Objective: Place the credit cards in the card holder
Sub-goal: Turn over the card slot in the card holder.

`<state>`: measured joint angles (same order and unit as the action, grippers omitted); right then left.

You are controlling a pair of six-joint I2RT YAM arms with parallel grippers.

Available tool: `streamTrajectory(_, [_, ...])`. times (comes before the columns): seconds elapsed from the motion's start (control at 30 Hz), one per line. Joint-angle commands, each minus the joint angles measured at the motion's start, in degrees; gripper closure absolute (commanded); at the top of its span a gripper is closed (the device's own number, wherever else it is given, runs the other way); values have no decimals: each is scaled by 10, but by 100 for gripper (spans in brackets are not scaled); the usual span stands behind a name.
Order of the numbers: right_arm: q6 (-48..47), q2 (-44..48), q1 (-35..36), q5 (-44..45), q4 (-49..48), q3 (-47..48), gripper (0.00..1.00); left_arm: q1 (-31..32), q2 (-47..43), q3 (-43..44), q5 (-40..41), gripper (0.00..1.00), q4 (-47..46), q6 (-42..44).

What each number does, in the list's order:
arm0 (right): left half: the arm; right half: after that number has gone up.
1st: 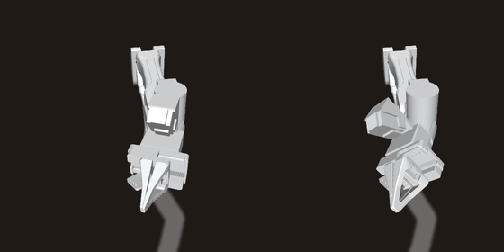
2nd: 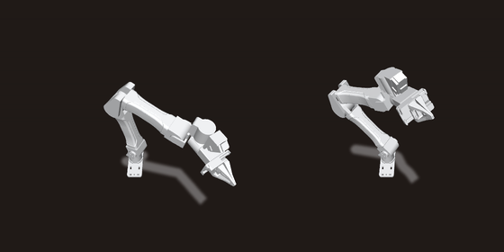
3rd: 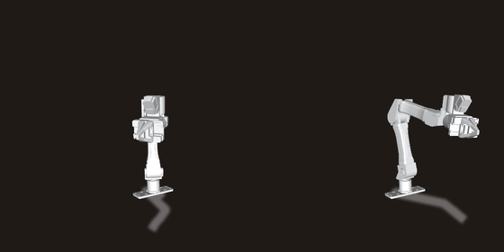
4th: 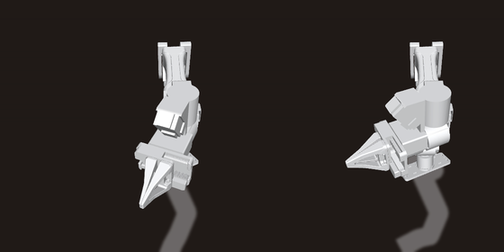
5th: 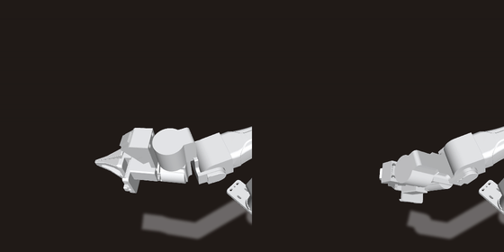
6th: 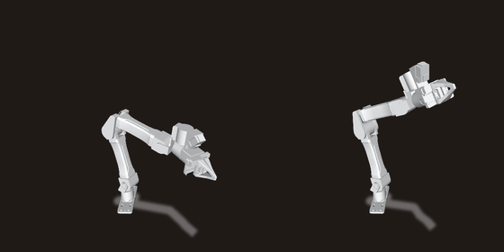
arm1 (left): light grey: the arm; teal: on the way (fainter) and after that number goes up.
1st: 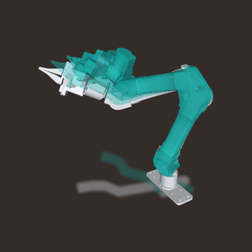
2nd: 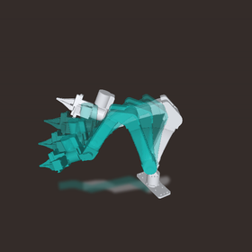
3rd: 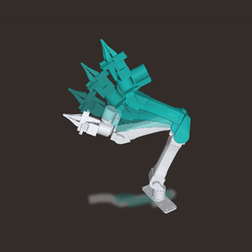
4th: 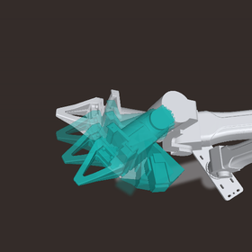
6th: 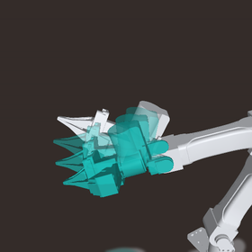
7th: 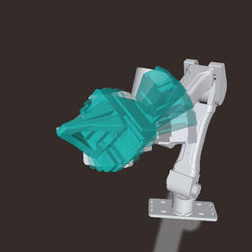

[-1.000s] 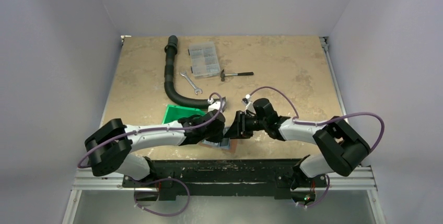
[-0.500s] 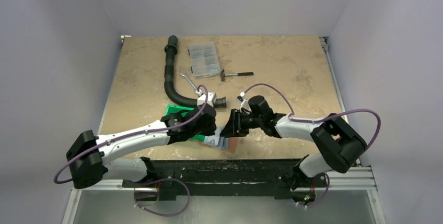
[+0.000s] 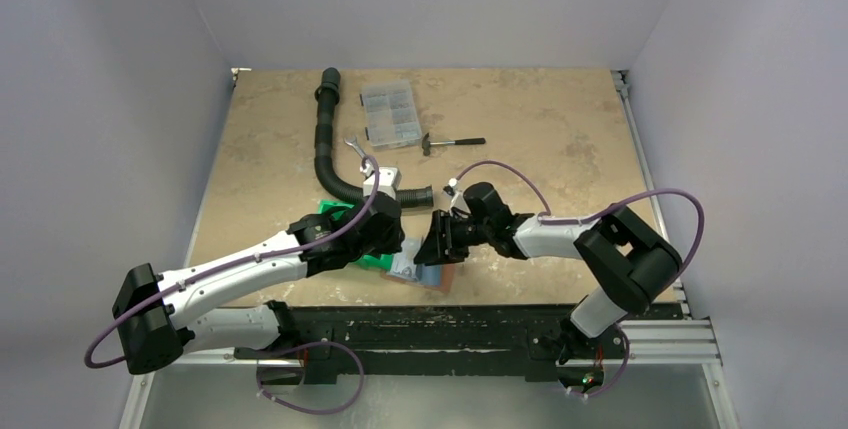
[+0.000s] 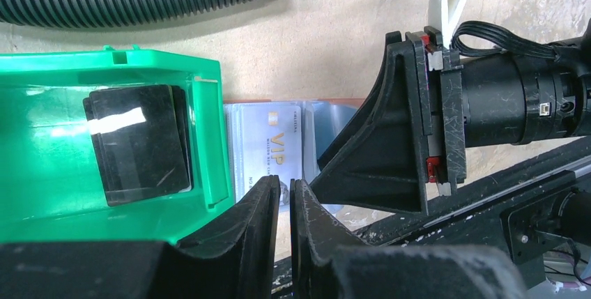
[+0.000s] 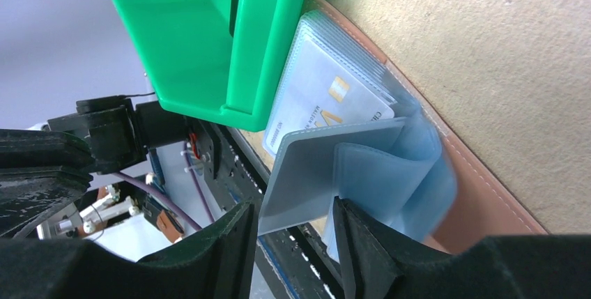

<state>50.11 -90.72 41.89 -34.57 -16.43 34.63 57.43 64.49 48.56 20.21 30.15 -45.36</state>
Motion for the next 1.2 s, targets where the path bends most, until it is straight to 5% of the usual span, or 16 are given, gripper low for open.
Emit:
streamTrajectory(0.0, [-5,-9,7,-6,-21,24,49,-2,-16,23,8,84,6,7])
streamTrajectory(0.77, [-25,63,13,44,45,-10,18,-2,6,-11,-78,83,-81,-8])
streamTrajectory(0.9, [-35,84,13,55,67,-22,19,-2,40,-41,-121,86,-145,-23])
streamTrajectory(1.17, [-55,86,13,79,84,-43,44,-3,114,-75,-105,94,-172,-18])
